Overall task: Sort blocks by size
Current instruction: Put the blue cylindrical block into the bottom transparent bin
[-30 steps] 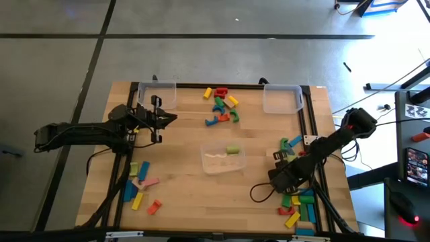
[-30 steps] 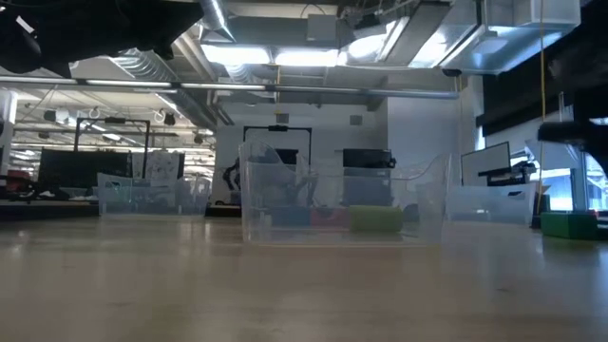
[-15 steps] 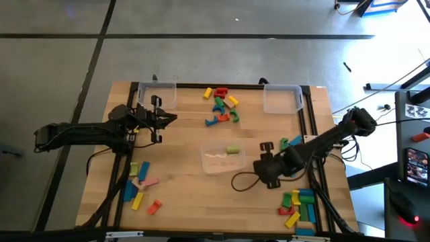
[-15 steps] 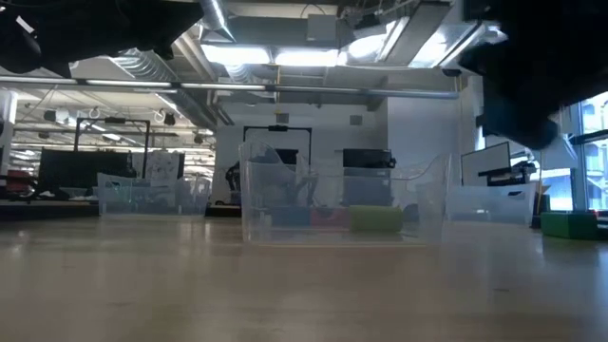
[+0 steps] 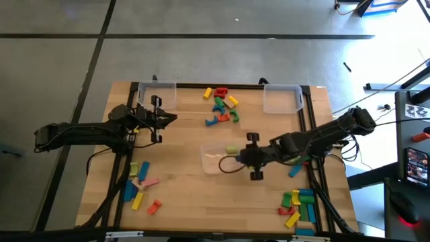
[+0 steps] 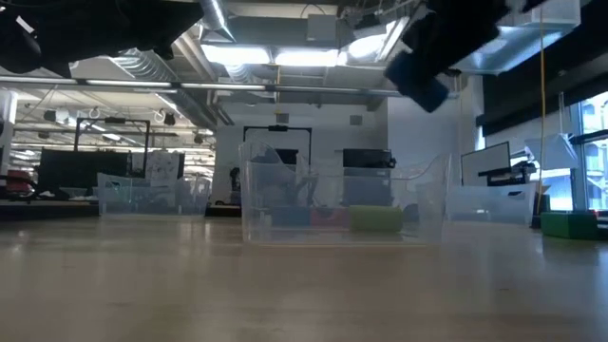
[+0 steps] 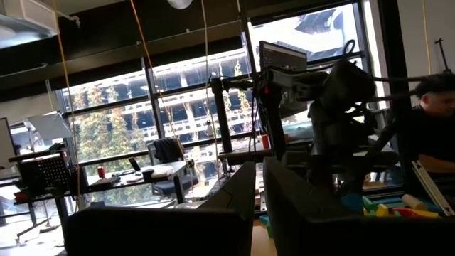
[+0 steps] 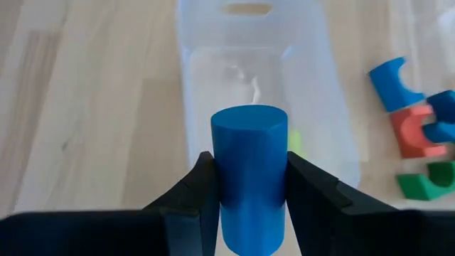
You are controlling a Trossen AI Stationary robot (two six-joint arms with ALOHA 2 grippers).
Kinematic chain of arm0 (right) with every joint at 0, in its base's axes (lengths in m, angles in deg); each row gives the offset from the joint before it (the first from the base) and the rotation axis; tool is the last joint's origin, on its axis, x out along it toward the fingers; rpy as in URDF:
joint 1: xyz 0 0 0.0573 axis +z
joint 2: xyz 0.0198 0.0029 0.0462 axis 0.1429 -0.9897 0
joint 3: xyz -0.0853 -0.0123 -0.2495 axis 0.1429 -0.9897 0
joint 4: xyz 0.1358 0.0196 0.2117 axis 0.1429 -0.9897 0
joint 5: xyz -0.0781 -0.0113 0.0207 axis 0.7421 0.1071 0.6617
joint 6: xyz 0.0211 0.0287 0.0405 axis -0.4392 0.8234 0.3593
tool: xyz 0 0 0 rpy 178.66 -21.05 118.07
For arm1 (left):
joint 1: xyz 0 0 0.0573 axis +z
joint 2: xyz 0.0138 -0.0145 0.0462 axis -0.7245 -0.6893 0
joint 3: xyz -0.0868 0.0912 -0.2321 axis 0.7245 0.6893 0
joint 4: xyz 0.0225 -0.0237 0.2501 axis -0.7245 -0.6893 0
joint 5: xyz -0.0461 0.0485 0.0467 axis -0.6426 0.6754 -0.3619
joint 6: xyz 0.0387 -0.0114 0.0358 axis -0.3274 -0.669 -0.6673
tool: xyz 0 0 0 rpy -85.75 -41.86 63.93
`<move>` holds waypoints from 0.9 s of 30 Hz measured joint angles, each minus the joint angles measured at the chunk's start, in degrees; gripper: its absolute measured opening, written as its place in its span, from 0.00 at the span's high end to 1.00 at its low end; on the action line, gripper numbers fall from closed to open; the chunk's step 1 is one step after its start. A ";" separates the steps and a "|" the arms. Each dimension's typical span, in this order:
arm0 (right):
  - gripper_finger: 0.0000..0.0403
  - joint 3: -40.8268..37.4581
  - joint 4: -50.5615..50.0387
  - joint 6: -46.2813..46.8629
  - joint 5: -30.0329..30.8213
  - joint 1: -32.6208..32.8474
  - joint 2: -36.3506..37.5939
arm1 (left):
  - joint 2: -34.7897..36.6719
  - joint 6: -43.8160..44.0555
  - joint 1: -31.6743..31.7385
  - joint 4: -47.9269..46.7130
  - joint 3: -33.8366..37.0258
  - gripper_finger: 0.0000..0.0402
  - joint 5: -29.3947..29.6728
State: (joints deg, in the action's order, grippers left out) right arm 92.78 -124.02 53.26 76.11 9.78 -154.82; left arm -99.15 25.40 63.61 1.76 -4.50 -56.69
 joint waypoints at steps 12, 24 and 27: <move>0.68 -0.04 9.41 -2.61 -0.59 -4.70 -6.33 | -0.02 0.00 -0.01 0.29 0.02 0.94 0.00; 0.66 -0.09 8.89 -4.29 -0.64 -5.81 -15.18 | -0.02 0.00 0.01 0.25 0.02 0.94 0.00; 0.66 -0.09 8.74 -4.48 -0.51 -5.81 -16.33 | -0.02 0.00 -0.01 0.23 0.02 0.94 0.01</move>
State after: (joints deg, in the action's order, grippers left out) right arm 92.69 -115.28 48.78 75.60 3.97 -171.15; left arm -99.17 25.40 63.60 1.98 -4.48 -56.68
